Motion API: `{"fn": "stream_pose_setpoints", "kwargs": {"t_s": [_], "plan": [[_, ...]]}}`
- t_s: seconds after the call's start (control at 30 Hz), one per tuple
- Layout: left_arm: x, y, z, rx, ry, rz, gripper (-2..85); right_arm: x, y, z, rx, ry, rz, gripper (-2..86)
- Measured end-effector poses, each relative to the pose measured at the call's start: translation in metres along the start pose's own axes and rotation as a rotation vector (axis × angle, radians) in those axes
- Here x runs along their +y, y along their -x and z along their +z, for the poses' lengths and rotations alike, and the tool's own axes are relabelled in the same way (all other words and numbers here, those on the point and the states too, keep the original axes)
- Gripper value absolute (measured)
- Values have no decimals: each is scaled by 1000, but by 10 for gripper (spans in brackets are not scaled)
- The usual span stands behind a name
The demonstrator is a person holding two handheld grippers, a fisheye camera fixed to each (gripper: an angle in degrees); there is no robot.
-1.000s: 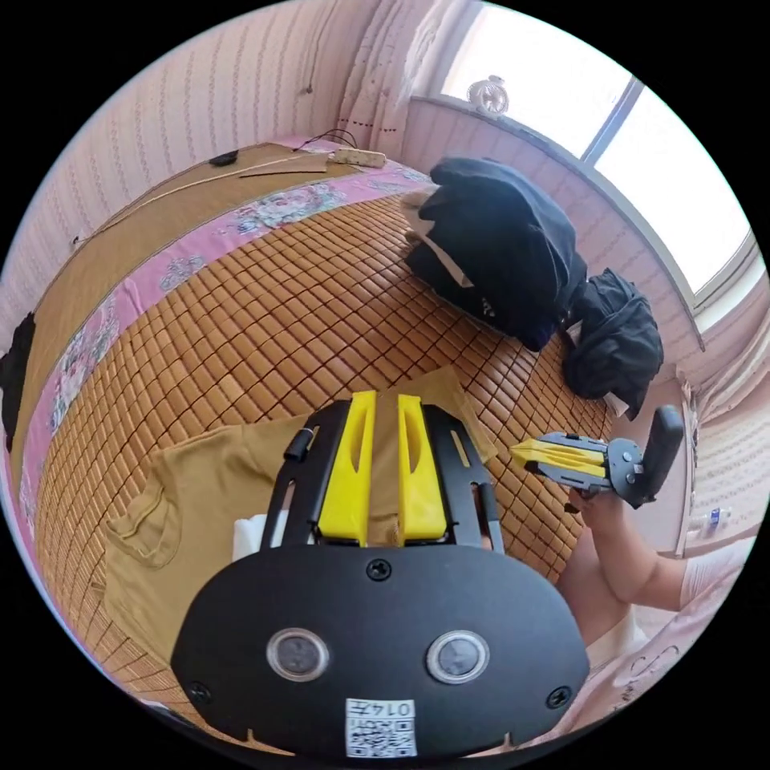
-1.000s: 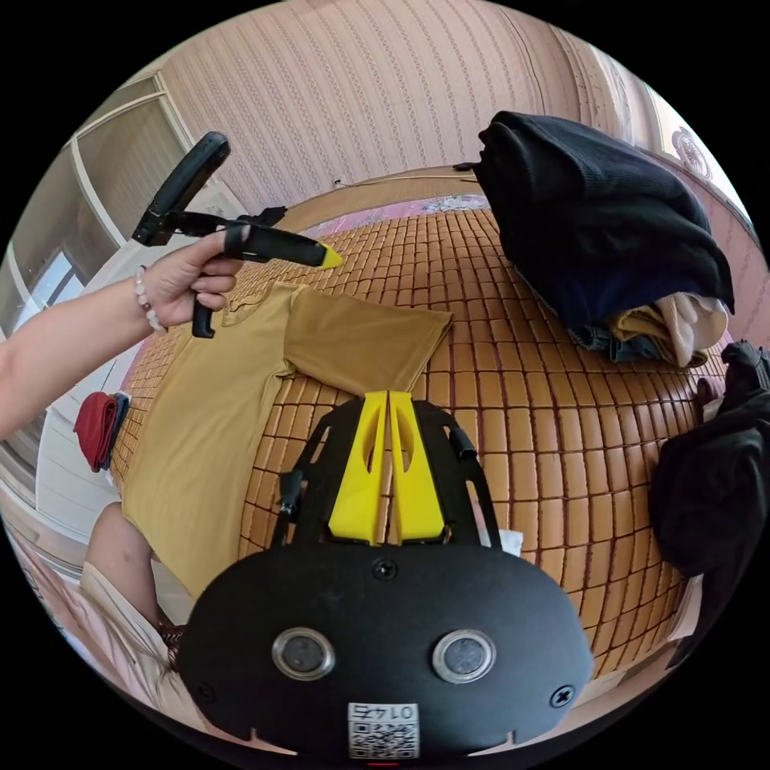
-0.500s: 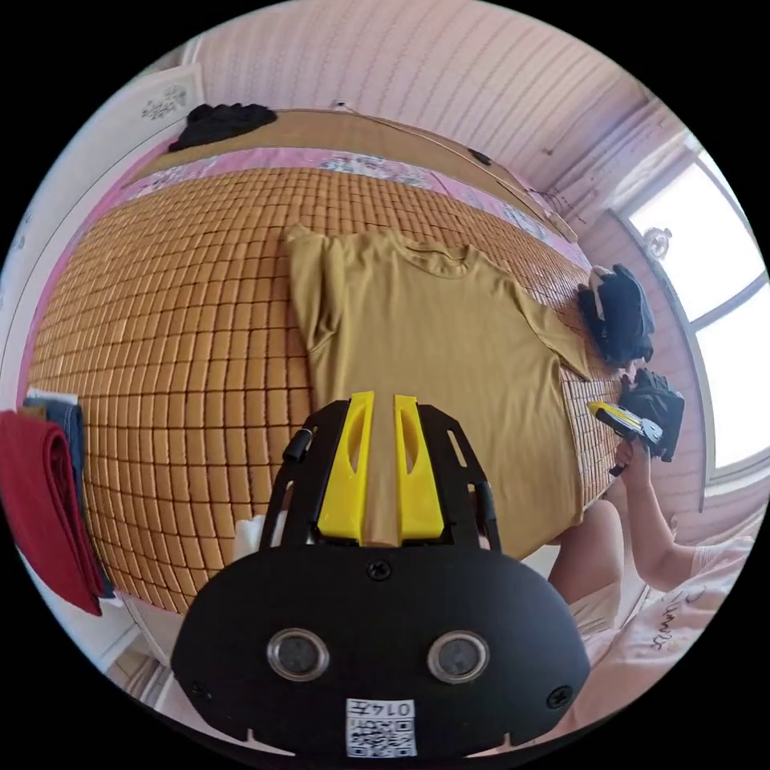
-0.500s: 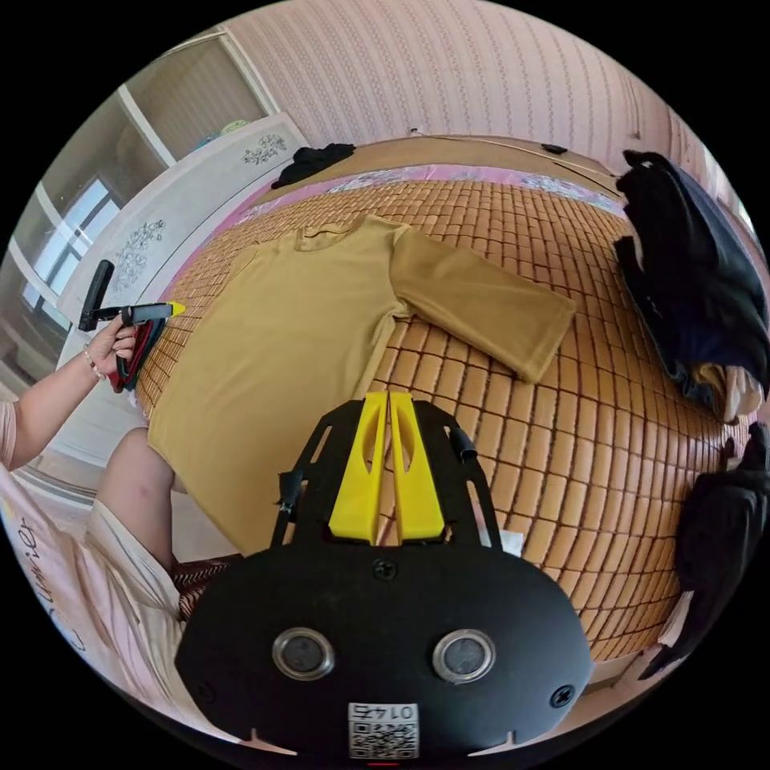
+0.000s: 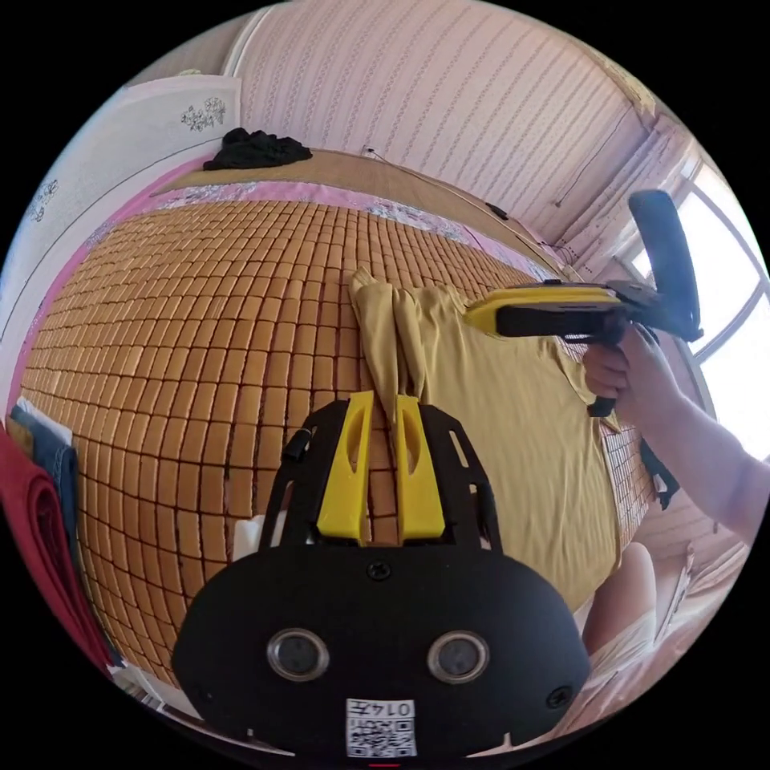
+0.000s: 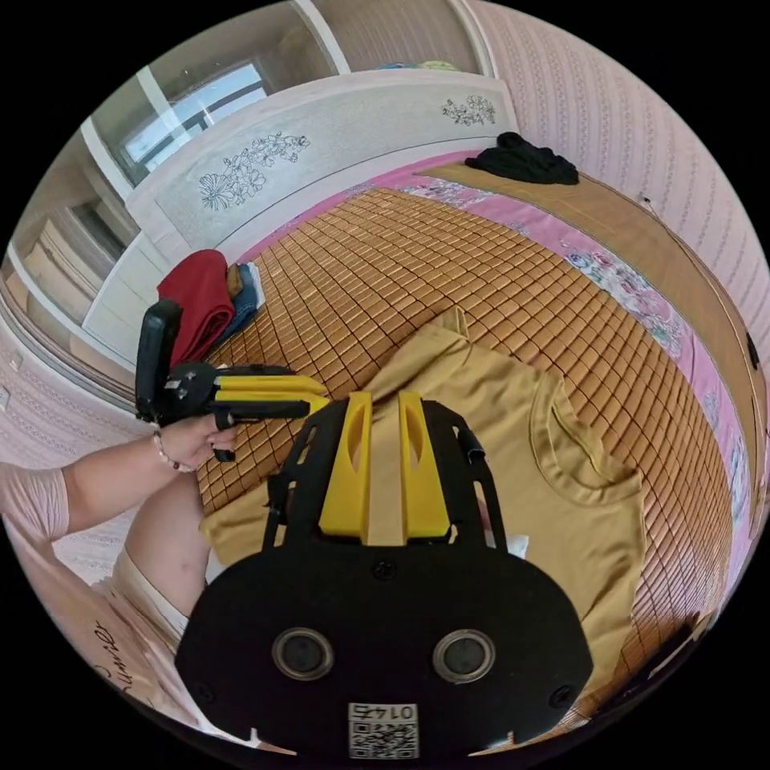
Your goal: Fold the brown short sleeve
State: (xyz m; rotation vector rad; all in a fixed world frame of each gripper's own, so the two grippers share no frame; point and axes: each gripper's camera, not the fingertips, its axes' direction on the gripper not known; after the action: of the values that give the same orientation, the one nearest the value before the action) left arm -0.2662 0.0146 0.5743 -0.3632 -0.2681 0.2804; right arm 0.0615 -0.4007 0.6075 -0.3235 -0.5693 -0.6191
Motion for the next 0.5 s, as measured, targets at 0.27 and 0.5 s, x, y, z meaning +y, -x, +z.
{"fn": "stream_pose_setpoints", "kwargs": {"t_s": [0.27,0.5], "plan": [[-22,40,24,33,54,-29,40,-91,-42,30,4,54,294,79],[-8,10,-4,49,-52,224,-8,-109,-44,5,21,33,280,74]]}}
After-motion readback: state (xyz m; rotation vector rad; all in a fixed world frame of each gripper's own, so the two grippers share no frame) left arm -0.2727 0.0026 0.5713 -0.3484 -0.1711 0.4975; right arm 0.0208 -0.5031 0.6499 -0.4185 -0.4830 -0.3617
